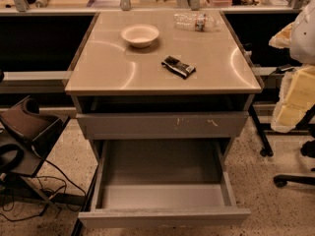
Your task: Close middle drawer
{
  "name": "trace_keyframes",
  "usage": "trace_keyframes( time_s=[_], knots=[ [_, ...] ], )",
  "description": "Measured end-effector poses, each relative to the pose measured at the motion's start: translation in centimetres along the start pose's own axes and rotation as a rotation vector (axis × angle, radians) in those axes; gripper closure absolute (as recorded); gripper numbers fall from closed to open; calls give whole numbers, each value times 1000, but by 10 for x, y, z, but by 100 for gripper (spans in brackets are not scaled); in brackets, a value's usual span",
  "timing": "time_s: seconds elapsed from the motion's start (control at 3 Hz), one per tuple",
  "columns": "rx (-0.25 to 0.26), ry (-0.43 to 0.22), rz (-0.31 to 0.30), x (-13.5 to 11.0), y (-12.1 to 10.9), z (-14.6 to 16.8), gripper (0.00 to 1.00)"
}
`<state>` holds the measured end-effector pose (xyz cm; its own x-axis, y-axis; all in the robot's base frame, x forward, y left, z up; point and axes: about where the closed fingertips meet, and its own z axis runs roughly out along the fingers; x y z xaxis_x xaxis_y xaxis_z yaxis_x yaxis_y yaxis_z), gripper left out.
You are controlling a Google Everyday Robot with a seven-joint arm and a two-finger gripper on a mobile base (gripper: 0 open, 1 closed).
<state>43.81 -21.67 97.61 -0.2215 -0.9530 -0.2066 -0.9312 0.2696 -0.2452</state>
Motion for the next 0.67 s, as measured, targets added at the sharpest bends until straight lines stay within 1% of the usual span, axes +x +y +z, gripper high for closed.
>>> trace_keyframes(
  time_s=[0.33, 0.67],
  knots=[
    [0, 0, 0, 0, 0, 0, 0],
    [-11, -26, -1, 1, 5, 12, 0]
  ],
)
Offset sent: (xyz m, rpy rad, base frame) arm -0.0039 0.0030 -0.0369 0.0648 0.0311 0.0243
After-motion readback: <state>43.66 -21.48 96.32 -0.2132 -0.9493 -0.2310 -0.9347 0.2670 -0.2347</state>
